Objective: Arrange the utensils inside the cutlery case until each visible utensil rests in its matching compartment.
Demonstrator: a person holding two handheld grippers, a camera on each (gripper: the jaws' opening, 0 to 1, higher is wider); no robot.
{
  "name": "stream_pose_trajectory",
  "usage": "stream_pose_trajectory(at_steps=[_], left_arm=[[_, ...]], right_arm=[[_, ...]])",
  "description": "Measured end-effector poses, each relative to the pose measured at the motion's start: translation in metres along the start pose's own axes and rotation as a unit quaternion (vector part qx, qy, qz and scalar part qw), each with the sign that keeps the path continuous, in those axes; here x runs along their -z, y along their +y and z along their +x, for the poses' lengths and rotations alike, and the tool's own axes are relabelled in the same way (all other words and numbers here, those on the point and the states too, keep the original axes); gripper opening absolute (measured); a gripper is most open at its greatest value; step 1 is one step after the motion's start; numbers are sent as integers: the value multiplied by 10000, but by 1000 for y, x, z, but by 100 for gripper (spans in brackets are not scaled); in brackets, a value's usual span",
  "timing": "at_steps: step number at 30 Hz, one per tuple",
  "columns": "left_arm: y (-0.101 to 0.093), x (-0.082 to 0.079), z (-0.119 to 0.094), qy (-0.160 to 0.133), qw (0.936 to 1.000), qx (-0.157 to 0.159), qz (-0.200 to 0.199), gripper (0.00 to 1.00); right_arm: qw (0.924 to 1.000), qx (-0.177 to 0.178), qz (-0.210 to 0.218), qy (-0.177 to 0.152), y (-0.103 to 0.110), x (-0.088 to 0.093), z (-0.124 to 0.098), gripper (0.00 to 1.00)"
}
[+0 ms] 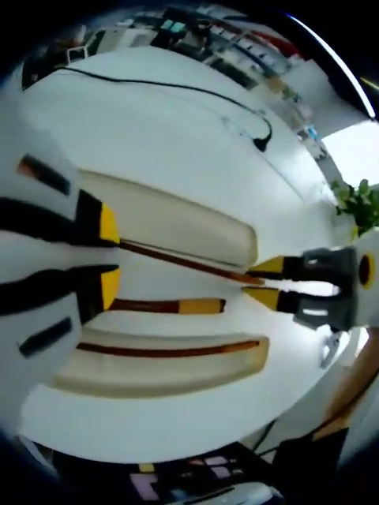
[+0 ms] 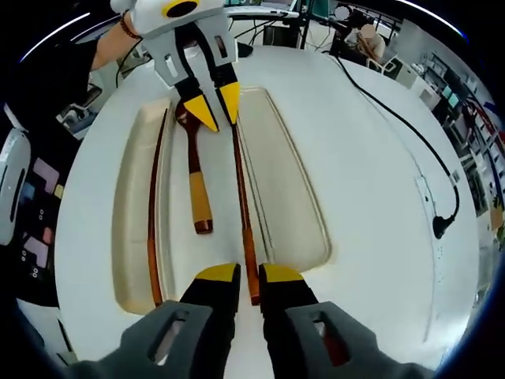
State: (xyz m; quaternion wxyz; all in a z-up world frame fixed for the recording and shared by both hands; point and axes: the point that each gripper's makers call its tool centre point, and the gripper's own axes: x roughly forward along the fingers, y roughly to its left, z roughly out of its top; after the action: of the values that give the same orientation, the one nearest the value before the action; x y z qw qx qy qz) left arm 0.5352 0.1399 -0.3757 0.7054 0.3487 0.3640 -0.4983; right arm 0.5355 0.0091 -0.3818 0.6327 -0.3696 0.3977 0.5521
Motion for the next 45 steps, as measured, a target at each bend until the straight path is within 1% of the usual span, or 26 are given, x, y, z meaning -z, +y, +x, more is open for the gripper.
stream_pose_trajectory(at_steps=[2, 3, 5, 8, 10, 11, 12, 14, 15, 16, 20, 22, 25, 28, 30, 31, 32, 33, 36, 37, 38, 39, 42, 43, 44, 45], left_arm=[[1, 0, 1, 37, 10000, -5, 43, 13], [1, 0, 1, 65, 10000, -7, 74, 13], [2, 0, 0, 75, 9999, -3, 103, 13], [2, 0, -1, 78, 9999, 28, 75, 13], [3, 1, -2, 71, 10000, 31, 35, 14], [3, 1, -3, 74, 10000, 15, 23, 14], [4, 3, -3, 119, 9999, -1, 44, 14], [4, 6, -3, 182, 9998, 1, 50, 15], [3, 8, -3, 214, 9998, 16, 51, 15], [2, 9, -3, 226, 9997, 34, 66, 14], [-2, 8, -3, 278, 9995, 137, 99, 10], [-4, 8, -2, 350, 9991, 244, 73, 6], [-4, 8, -2, 415, 9986, 320, 44, 5], [-2, 7, -1, 605, 9973, 422, 20, 4], [-2, 7, 0, 783, 9959, 415, -202, 3], [-2, 7, -1, 838, 9955, 432, 49, 3], [-2, 6, 0, 800, 9950, 445, 393, 3], [-4, 6, -1, 777, 9951, 418, 442, 3], [-4, 6, -1, 814, 9958, 345, 243, 3], [-5, 6, -1, 828, 9956, 326, 289, 3], [-5, 6, -1, 845, 9952, 312, 380, 3], [-5, 5, 0, 865, 9950, 301, 390, 3], [-3, 5, 0, 961, 9946, 293, 265, 3], [-3, 5, 0, 983, 9945, 325, 150, 3], [-4, 6, 0, 991, 9943, 337, -193, 3], [-3, 6, 0, 994, 9939, 347, -344, 4]], right_arm=[[10000, -8, -39, -1, 2, 0, 0, 5], [9995, -12, -316, -9, 1, 0, 0, 5], [9995, -4, -317, 2, 2, 0, 0, 5], [9985, -30, -555, 7, 2, -1, 0, 4], [9984, -43, -564, -15, 2, 0, 0, 4], [9979, -92, -639, -39, 3, -1, 0, 4], [9966, -83, -817, -23, 3, 0, -1, 4], [9972, -139, -734, 4, 8, 2, -1, 4], [9983, -140, -564, 4, 9, 3, -2, 4], [9995, -114, -293, -14, 9, 3, -2, 4], [9992, -112, -375, -91, 9, 4, -2, 4], [9990, -120, -413, -126, 9, 4, -2, 4], [9991, -124, -374, -167, 9, 3, -2, 5], [9995, -132, -192, -210, 8, 3, -2, 5], [9995, -142, -178, -212, 8, 3, -2, 5], [9995, -155, -172, -205, 8, 2, -2, 5], [9996, -162, -141, -188, 8, 2, -2, 5], [9996, -159, -131, -177, 8, 2, -2, 5], [9996, -131, -143, -182, 9, 3, -2, 5], [9994, -130, -269, -195, 9, 2, -2, 5], [9994, -128, -246, -197, 9, 3, -2, 5], [9995, -126, -189, -204, 9, 2, -2, 5], [9992, -128, -275, -256, 9, 2, -2, 5], [9992, -124, -280, -262, 9, 2, -2, 5], [9992, -118, -277, -267, 9, 2, -2, 5], [9992, -115, -277, -263, 9, 2, -2, 5]])
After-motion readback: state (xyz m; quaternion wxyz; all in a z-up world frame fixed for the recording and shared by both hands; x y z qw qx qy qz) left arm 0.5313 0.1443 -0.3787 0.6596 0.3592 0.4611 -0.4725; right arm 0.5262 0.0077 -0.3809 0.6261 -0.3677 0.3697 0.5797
